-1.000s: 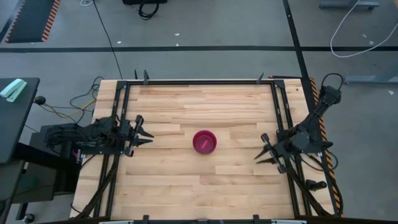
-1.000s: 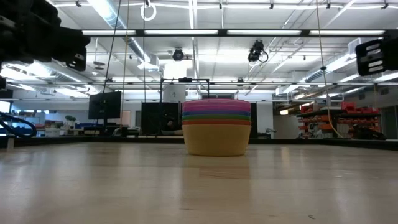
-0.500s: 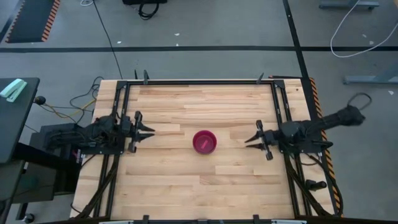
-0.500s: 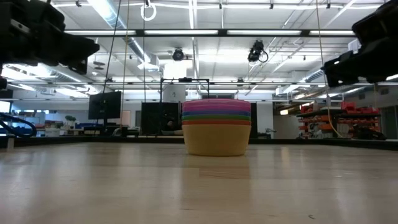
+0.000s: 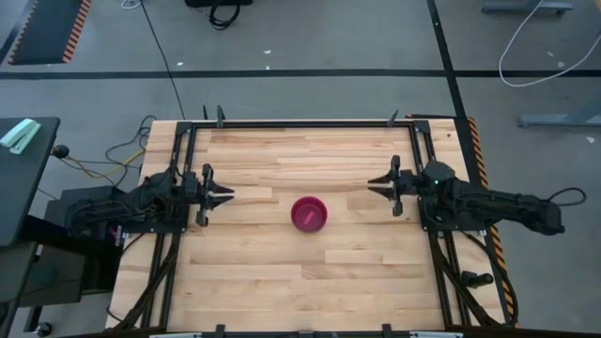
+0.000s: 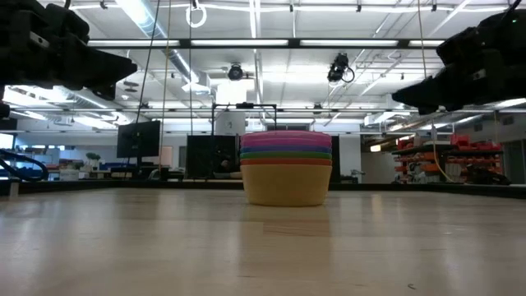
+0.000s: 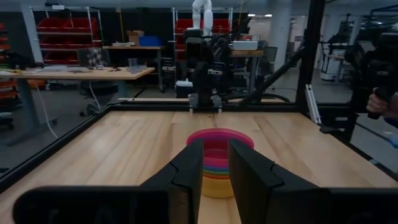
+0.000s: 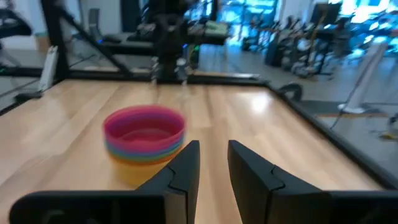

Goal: Nest bowls inside each other
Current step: Return to Home Position

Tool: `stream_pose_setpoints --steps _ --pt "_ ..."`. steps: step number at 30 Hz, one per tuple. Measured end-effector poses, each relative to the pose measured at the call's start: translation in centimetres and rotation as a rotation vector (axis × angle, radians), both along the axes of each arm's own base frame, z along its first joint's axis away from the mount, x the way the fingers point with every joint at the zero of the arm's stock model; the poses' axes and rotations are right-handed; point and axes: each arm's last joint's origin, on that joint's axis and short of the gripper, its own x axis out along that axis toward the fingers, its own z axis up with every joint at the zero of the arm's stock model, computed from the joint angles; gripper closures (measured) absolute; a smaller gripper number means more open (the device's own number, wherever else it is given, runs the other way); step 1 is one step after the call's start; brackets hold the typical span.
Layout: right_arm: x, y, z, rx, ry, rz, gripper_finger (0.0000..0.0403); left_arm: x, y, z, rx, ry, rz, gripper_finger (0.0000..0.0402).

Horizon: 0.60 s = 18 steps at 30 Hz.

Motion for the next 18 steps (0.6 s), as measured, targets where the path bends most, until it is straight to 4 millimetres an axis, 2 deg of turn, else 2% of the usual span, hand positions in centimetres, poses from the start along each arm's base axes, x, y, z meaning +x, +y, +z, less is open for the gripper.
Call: stream_pose_setpoints --steps 7,14,18 --pt "-0.2 -0.8 0.4 -0.007 -0.035 -0.082 0.0311 0.0 0.2 0.0 0.003 0.002 0.027 0.0315" --pt "-0.3 -1.1 0.4 -0.017 -0.032 -0.186 0.0311 -0.1 0.6 -0.2 0.004 0.023 0.171 0.0316" --pt "-0.3 -1.2 0.4 -0.050 -0.026 -0.204 0.0311 -0.1 0.7 -0.2 0.016 0.027 0.184 0.0321"
